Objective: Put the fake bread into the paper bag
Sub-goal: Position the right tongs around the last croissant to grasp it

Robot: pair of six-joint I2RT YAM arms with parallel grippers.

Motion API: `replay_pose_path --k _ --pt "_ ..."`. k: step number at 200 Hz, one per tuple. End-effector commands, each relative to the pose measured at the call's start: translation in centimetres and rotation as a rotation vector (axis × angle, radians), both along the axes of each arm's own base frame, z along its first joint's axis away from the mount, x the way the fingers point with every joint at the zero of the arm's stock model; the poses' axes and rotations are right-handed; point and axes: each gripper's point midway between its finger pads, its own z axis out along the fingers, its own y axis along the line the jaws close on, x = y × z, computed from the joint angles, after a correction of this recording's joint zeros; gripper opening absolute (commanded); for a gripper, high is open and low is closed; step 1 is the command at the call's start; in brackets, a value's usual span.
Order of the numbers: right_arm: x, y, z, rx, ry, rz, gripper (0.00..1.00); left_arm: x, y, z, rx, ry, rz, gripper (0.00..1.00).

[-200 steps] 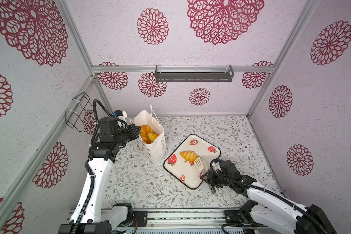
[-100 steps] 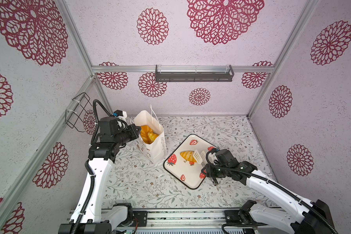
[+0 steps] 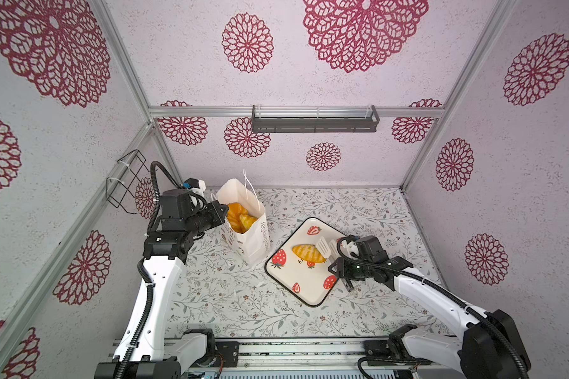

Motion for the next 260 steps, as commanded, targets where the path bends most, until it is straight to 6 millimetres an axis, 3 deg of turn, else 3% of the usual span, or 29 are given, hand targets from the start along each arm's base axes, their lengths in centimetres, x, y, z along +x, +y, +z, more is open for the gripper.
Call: replay_pose_path --k 1,51,130,183,260 --pt "0.2 1.6 0.7 0.092 -0.015 0.044 0.35 0.0 0.2 1.3 0.002 -0.039 0.000 0.00" --pt "-1.1 1.8 0.1 0.099 0.006 0.059 0.36 0.1 0.1 1.2 -0.002 -0.035 -0.003 0.00" --pt "-4.8 4.1 1.1 0.119 0.025 0.149 0.38 -0.2 0.2 0.6 0.003 -0.031 0.003 0.00" --pt "-2.1 0.7 1.7 -0.181 -0.058 0.091 0.38 -0.3 0.2 0.7 0.004 -0.034 0.004 0.00" --pt "0.1 2.7 1.0 -0.276 -0.081 0.177 0.41 -0.2 0.3 1.0 0.009 -0.035 0.005 0.00"
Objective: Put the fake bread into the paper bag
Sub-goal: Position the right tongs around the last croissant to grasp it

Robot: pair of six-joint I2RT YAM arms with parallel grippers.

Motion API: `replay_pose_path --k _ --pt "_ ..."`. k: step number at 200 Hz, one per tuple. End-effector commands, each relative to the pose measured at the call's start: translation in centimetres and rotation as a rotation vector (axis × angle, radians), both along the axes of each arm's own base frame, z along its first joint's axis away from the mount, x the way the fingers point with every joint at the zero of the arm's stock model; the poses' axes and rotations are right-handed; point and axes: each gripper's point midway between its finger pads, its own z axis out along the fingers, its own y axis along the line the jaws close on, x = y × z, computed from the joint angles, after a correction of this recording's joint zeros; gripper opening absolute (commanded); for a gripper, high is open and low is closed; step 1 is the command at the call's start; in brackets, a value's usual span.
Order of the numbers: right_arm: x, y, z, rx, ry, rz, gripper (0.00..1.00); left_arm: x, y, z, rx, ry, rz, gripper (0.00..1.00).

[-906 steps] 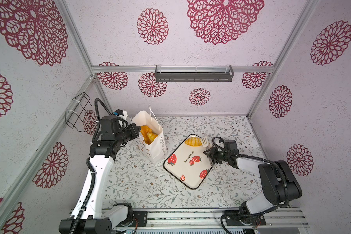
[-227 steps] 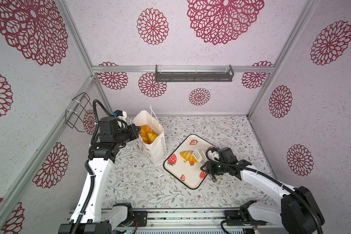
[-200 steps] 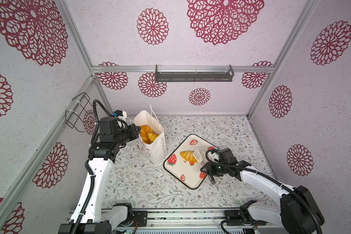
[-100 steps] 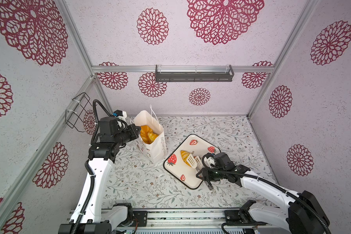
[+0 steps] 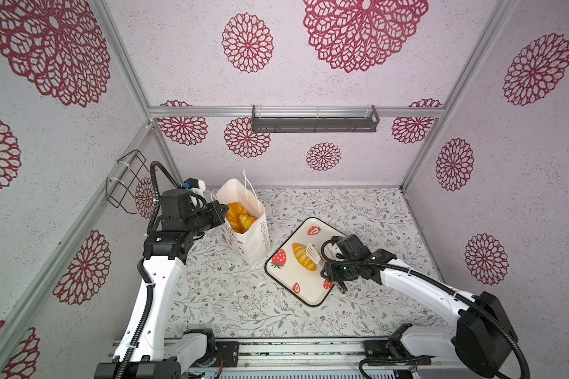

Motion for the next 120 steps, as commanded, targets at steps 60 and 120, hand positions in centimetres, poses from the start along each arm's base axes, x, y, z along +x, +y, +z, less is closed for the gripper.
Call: replay_pose_path --k 60,120 --pt "0.9 2.7 1.2 -0.005 -0.052 0.112 0.46 -0.2 0.6 0.6 0.033 -0.028 0.015 0.00" --pt "1.1 3.3 -0.3 -0.097 -0.051 0.141 0.47 -0.1 0.7 0.5 0.036 -0.026 0.016 0.00"
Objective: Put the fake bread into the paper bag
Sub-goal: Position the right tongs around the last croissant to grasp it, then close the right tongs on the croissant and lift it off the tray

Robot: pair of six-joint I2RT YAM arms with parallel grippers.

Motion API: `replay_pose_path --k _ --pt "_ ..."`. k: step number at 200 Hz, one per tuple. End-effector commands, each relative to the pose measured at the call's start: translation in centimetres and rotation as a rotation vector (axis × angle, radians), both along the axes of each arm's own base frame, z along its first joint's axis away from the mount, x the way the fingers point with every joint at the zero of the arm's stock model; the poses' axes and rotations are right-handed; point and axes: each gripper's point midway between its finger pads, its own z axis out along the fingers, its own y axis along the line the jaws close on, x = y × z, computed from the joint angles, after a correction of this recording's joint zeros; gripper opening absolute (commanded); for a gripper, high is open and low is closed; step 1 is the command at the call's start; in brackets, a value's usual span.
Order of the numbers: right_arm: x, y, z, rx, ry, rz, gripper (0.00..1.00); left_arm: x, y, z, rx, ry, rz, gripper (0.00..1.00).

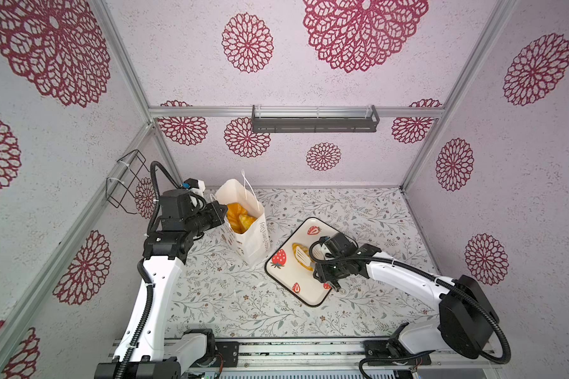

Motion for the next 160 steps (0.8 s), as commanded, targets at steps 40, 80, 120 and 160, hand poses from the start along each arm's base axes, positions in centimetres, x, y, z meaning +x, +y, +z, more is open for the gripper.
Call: replay_pose_path --k 40,80,120,160 --pt "1.5 0.7 0.2 -0.112 -0.075 0.047 0.47 0.0 0.4 0.6 0.022 -0.026 0.007 0.00" --pt "1.6 0.0 0.4 -0.162 -0.098 0.050 0.43 0.1 0.6 0.6 0.021 -0.025 0.012 0.00" --pt "1.8 -0.5 1.1 -0.185 -0.123 0.042 0.30 0.2 0.5 0.6 0.015 -0.024 0.010 0.00" --pt "2.6 -0.8 3.4 -0.166 -0.190 0.003 0.27 0.2 0.5 0.6 0.012 -0.023 0.009 0.00"
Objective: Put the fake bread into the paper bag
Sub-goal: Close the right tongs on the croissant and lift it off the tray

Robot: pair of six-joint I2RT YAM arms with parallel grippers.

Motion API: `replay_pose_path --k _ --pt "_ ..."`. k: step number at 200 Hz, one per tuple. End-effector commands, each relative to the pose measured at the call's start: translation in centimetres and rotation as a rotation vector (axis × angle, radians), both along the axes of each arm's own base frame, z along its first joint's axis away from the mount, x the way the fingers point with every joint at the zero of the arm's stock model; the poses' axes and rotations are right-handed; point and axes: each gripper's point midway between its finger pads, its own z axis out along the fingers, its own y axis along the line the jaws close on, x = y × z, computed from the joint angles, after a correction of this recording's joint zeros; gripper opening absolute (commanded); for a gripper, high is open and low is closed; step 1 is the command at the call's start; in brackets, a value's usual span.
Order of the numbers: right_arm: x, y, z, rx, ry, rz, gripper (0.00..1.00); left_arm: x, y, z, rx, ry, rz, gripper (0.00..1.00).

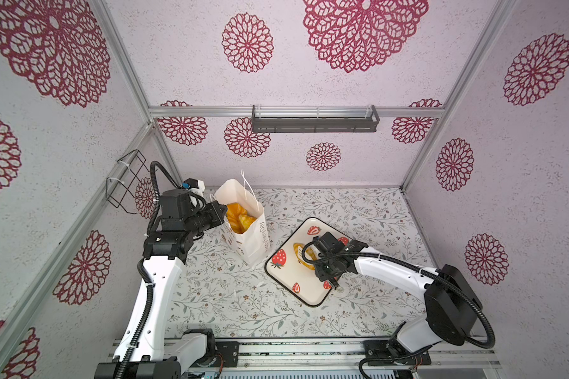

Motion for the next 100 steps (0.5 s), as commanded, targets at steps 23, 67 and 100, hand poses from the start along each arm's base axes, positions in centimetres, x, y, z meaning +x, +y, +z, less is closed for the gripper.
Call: replay_pose_path --k 23,67,100 --pt "2.0 0.0 5.7 0.062 -0.168 -0.057 0.24 0.2 0.3 0.7 0.007 -0.022 0.006 0.00" --pt "2.6 0.4 10.3 0.175 -0.262 -0.096 0.24 0.4 0.4 0.7 0.004 -0.021 0.008 0.00" --pt "2.6 1.0 14.1 0.260 -0.320 -0.081 0.24 0.4 0.7 0.8 0.005 -0.021 0.025 0.00"
